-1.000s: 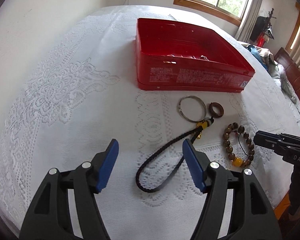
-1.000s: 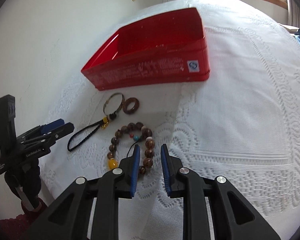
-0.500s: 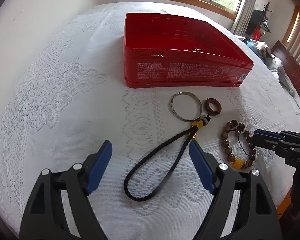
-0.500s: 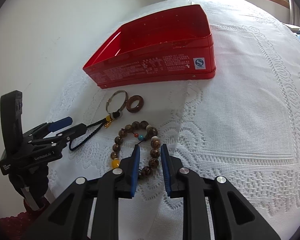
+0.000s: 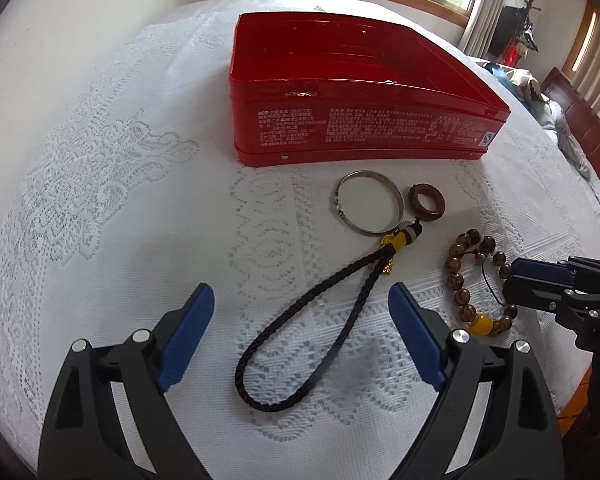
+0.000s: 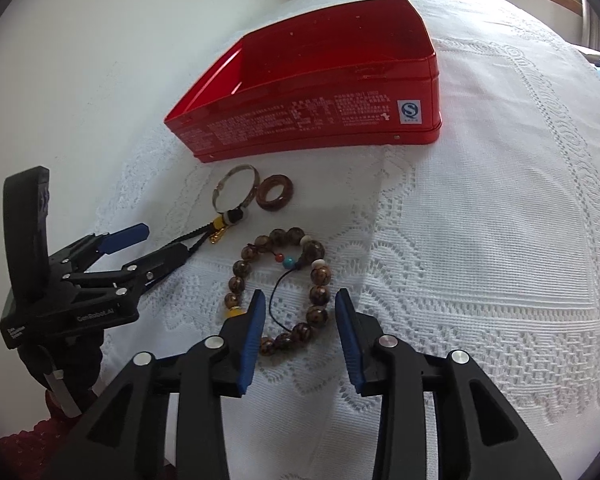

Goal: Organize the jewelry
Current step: 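Grasp the black braided cord with the left tool while the right tool grasps the wooden bead bracelet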

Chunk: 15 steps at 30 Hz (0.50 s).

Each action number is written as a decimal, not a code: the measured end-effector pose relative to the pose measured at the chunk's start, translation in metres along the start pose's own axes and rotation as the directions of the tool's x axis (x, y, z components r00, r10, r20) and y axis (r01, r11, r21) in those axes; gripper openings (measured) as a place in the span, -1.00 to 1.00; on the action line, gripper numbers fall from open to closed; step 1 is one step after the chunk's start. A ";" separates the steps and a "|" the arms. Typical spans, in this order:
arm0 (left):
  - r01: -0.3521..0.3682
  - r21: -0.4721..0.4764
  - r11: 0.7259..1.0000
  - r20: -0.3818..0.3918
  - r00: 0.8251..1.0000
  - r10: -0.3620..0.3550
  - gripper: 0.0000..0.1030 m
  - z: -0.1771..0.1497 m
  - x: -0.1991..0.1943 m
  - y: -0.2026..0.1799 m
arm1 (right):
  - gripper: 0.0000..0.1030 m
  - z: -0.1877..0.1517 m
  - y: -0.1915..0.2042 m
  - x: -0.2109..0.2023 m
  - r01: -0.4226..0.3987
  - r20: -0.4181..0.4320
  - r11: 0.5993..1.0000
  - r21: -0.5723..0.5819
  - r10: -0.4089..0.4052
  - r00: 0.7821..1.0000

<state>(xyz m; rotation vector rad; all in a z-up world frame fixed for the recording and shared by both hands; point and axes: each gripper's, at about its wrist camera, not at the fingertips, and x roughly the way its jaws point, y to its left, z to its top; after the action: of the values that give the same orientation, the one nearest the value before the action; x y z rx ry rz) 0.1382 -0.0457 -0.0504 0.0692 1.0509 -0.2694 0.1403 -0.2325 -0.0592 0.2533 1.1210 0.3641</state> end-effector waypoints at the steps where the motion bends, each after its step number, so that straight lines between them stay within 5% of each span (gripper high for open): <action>1: 0.001 0.007 1.000 0.000 1.000 -0.001 0.71 0.001 0.001 -0.001 | -0.29 0.000 -0.001 0.001 -0.001 -0.003 1.000 -0.002 0.001 1.000; 5: 0.003 0.040 0.999 -0.024 1.000 -0.002 0.71 0.007 0.011 -0.011 | -0.33 0.004 0.000 0.007 0.014 -0.003 1.000 -0.022 -0.014 1.000; 10: -0.001 0.065 0.998 -0.034 0.999 0.003 0.55 0.009 0.019 -0.019 | -0.78 0.009 0.000 0.014 0.047 0.006 0.998 -0.047 -0.047 0.999; 15: 0.004 0.089 0.996 -0.028 1.000 -0.002 -0.15 0.008 0.015 -0.025 | -0.78 0.010 0.003 0.016 0.067 0.009 0.995 -0.075 -0.067 0.998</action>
<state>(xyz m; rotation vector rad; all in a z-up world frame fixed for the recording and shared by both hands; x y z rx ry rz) 0.1452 -0.0739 -0.0575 0.1520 1.0671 -0.3185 0.1547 -0.2236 -0.0675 0.1498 1.1043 0.3452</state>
